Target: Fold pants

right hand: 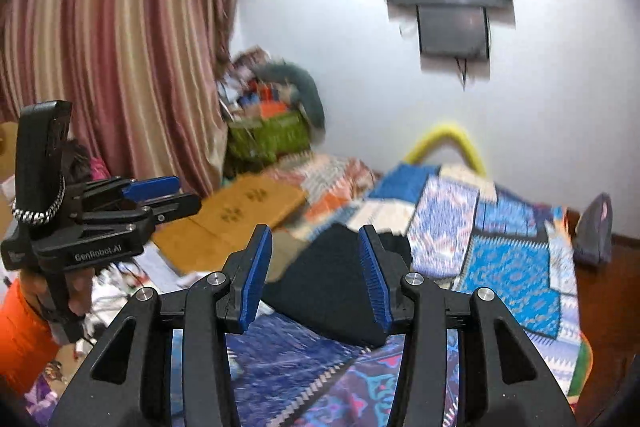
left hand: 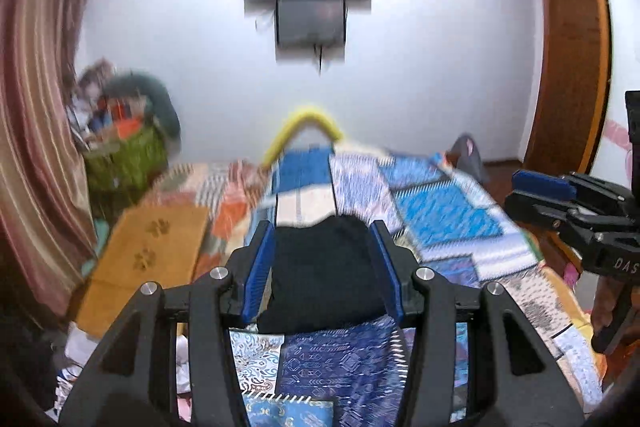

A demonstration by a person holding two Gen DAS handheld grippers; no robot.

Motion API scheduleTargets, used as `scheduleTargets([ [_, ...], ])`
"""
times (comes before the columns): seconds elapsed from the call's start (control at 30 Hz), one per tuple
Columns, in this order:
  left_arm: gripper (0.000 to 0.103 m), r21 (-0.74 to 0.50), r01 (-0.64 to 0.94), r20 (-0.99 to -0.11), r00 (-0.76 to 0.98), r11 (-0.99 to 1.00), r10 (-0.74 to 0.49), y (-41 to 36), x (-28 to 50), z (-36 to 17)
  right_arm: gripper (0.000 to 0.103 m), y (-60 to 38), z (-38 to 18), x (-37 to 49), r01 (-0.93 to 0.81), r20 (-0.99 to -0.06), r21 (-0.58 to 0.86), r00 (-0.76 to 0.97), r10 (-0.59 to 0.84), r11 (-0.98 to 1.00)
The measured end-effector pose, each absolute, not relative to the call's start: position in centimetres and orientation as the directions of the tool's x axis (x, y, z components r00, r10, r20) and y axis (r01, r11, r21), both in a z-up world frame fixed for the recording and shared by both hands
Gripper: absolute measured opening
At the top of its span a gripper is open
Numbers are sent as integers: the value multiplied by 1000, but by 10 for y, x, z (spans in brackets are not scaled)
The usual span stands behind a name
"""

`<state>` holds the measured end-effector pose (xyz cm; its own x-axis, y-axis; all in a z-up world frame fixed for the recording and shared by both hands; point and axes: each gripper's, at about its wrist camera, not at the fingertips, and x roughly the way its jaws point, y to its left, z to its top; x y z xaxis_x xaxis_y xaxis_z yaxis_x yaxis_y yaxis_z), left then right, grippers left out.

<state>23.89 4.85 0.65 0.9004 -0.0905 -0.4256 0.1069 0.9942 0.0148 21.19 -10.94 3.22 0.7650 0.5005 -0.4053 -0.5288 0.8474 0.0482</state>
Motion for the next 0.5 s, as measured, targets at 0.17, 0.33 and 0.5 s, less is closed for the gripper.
scheduleTargets([
  [0.17, 49, 3, 119, -316, 942, 993, -112, 38, 167, 42, 41, -106, 63, 139, -550, -290, 7, 798, 528, 835],
  [0.33, 66, -4, 124, -227, 966, 992, -122, 33, 104, 56, 45, -103, 73, 82, -548, -200, -26, 822, 533, 836],
  [0.5, 76, 14, 89, -175, 981, 996, -85, 32, 63, 51, 59, -101, 69, 48, -544, -149, -28, 832, 535, 838],
])
